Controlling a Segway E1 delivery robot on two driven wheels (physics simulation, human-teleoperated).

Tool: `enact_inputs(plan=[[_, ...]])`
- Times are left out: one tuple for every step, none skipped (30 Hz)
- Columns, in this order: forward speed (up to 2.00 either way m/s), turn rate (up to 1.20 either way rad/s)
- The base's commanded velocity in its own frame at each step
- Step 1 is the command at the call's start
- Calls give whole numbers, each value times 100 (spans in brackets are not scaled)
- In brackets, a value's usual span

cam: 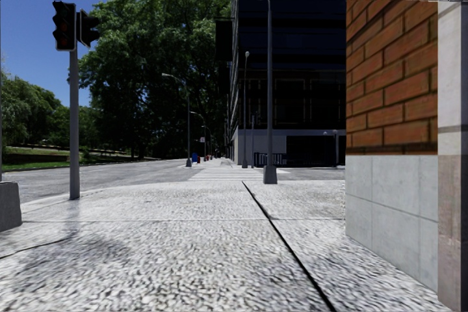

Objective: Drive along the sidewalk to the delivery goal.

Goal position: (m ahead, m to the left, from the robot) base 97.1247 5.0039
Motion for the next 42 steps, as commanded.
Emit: enact_inputs(plan=[[200, 0], [200, 0], [200, 0], [200, 0], [200, 0], [200, 0], [200, 0], [200, 0], [200, 0], [200, 0], [200, 0], [200, 0], [200, 0], [200, 0], [200, 0], [200, 0], [200, 0], [200, 0], [200, 0], [200, 0], [200, 0], [200, 0], [200, 0], [200, 0], [200, 0], [200, 0], [200, 0], [200, 0], [200, 0], [200, 0], [200, 0], [200, 0], [200, 0], [200, 0], [200, 6], [200, 25], [200, 25], [200, 44], [200, 46], [200, 21], [200, 21], [200, 1]])
